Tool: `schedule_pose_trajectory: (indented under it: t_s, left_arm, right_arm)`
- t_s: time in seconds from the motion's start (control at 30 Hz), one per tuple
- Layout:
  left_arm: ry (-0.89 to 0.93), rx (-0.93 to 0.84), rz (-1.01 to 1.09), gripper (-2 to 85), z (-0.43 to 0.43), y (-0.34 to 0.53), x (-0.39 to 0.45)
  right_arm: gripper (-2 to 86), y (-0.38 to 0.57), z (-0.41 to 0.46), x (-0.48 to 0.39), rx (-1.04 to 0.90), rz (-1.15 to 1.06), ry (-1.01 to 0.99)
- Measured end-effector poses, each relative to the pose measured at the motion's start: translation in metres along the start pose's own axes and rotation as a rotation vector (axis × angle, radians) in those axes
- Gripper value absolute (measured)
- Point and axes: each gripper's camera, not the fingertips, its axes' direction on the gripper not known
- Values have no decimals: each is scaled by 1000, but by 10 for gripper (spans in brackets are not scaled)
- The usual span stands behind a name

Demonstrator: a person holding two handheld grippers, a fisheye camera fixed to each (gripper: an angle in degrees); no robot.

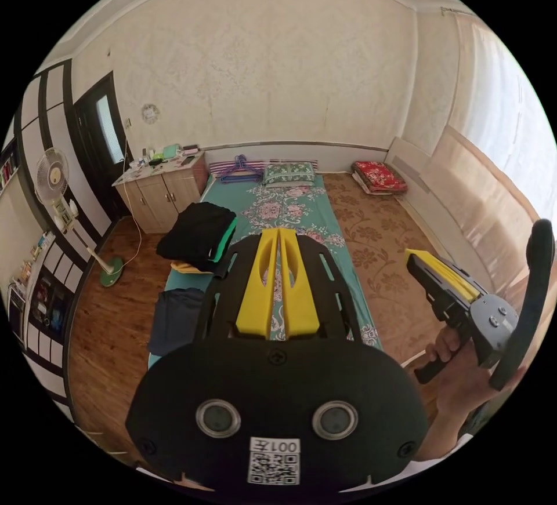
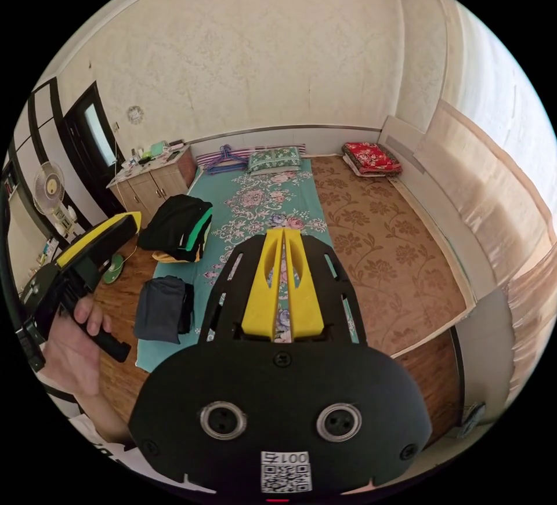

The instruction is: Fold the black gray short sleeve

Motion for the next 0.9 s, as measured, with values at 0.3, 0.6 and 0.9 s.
schedule_pose_trajectory:
  t_s: [0.3,0.6,0.9]
  left_arm:
    - [16,20,-10,-10,32,3,-27]
    - [0,7,-22,-10,58,3,-56]
    - [23,-15,-19,-10,75,0,-77]
  right_arm:
    - [3,-1,-13,-4,17,-29,-5]
    - [4,-2,-15,-9,-11,-49,-43]
    - [4,-3,-16,-17,-28,-79,-2]
